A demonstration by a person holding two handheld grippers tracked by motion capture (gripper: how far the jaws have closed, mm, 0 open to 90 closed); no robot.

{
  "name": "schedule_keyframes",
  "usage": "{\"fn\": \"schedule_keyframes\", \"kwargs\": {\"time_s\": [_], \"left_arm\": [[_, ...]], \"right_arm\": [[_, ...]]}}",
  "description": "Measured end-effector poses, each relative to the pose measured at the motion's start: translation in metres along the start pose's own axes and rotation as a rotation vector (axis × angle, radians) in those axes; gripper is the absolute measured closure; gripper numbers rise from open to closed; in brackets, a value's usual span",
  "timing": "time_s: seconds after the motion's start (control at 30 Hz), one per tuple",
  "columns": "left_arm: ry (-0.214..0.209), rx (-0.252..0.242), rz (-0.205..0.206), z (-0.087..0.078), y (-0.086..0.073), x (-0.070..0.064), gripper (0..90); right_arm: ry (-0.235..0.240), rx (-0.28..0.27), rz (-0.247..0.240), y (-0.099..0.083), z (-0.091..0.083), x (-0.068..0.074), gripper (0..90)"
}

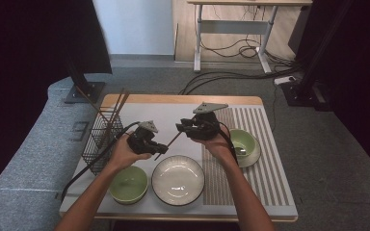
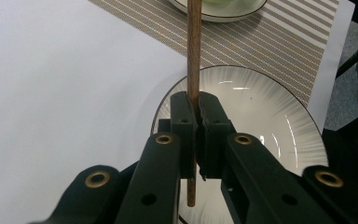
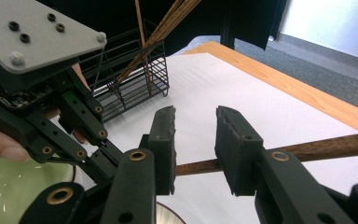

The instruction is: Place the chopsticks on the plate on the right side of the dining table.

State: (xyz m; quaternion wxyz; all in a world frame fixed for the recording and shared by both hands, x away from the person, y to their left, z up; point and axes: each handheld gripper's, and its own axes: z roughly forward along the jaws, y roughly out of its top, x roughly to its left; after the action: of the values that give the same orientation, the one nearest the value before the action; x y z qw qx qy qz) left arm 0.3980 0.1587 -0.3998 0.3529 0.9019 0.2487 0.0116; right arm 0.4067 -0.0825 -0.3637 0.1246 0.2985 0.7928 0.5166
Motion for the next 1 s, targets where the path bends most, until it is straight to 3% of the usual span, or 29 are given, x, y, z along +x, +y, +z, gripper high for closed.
{"fn": "schedule_keyframes", "kwargs": {"time_s": [0.57, 1.0], "left_arm": [[-0.02, 0.02, 0.022, -0.004, -0.003, 0.0, 86.5], [-0.037, 0.049, 0.018, -0.007, -0.008, 0.005, 86.5]], "right_arm": [[-0.032, 0.021, -0.002, -0.003, -0.001, -0.007, 63.2], [-0.027, 0.053, -0.003, -0.011, -0.005, -0.015, 58.8]]}}
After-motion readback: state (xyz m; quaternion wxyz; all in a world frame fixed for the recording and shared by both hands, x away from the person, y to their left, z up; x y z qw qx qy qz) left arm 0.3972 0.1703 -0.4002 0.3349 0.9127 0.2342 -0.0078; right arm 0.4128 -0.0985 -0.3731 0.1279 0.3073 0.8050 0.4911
